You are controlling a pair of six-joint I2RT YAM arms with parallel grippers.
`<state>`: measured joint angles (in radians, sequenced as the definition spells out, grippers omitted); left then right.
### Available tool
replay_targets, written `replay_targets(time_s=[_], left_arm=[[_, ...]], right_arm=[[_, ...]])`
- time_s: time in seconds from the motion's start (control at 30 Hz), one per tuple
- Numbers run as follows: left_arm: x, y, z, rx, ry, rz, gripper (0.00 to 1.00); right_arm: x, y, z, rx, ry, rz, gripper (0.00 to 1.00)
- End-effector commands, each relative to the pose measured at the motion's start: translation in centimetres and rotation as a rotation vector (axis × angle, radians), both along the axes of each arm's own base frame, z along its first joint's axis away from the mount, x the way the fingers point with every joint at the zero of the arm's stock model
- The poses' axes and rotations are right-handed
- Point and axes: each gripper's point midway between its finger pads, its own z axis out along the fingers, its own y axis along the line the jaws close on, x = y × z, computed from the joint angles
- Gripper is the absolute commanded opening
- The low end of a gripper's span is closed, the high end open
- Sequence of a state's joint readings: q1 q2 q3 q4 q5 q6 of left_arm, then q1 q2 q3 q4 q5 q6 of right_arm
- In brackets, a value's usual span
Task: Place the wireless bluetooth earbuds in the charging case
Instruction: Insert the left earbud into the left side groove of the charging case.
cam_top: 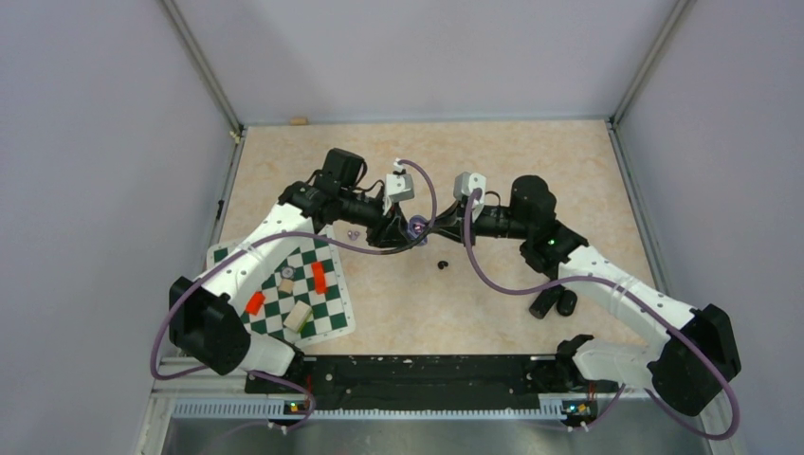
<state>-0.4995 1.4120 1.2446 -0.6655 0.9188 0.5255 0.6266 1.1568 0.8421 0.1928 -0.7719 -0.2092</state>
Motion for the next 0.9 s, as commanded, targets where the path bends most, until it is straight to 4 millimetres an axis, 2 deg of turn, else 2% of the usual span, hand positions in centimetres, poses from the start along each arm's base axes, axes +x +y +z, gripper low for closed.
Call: replay_targets(time_s=[0.0, 0.87], left_arm=[[-0.04, -0.48, 1.37, -0.035, -0.031, -0.020, 0.00], [0.01, -0.46, 1.55, -0.037, -0.034, -0.017, 0.00]], right_arm=[[-0.16, 0.56, 0.00, 0.003, -0.024, 0.015, 0.00], [-0.17, 0.82, -0.82, -0.021, -0.025, 0.019, 0.00]])
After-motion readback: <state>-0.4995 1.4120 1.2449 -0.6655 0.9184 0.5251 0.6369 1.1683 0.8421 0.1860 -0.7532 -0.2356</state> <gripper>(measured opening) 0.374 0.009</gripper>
